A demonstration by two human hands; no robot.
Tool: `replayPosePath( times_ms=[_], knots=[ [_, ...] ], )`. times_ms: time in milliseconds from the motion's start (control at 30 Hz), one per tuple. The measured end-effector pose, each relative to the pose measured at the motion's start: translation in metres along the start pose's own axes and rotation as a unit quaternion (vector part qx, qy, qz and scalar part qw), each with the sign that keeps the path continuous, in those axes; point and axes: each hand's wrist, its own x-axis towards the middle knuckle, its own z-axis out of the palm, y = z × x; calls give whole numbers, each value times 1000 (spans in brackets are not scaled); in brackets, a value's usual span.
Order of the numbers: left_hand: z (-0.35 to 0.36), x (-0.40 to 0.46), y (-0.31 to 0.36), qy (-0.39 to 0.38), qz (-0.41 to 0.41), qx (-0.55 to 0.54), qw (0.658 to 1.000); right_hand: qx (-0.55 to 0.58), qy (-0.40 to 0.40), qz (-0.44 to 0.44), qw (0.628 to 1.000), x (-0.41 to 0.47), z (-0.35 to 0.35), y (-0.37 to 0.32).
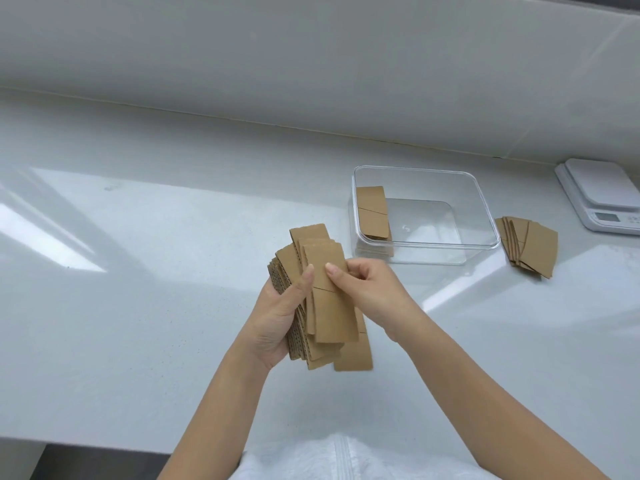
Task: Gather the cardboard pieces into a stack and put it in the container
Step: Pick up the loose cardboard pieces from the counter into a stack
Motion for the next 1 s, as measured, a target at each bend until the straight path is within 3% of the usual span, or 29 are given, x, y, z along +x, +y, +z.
replayPosePath(
  times_ms=[233,400,467,567,700,833,1000],
  knots=[
    [-6,1,3,14,-28,43,999,-286,-2,-95,954,-3,4,-4],
    [-12,0,5,22,-24,53,998,-242,-38,-21,969,-6,5,-12],
    [-15,-1,9,36,-12,35,999,-198,34,-15,979,-1,2,-7],
    [-26,-2,17,71,11,6,997,-296,114,37,948,4,-8,11],
    [-43,-4,24,129,23,-3,991,-390,59,158,905,2,-1,35],
    [-48,-4,24,150,22,-8,988,-454,34,171,874,2,14,51],
    [-49,-3,25,155,10,-12,988,-412,32,169,895,10,10,52]
  ],
)
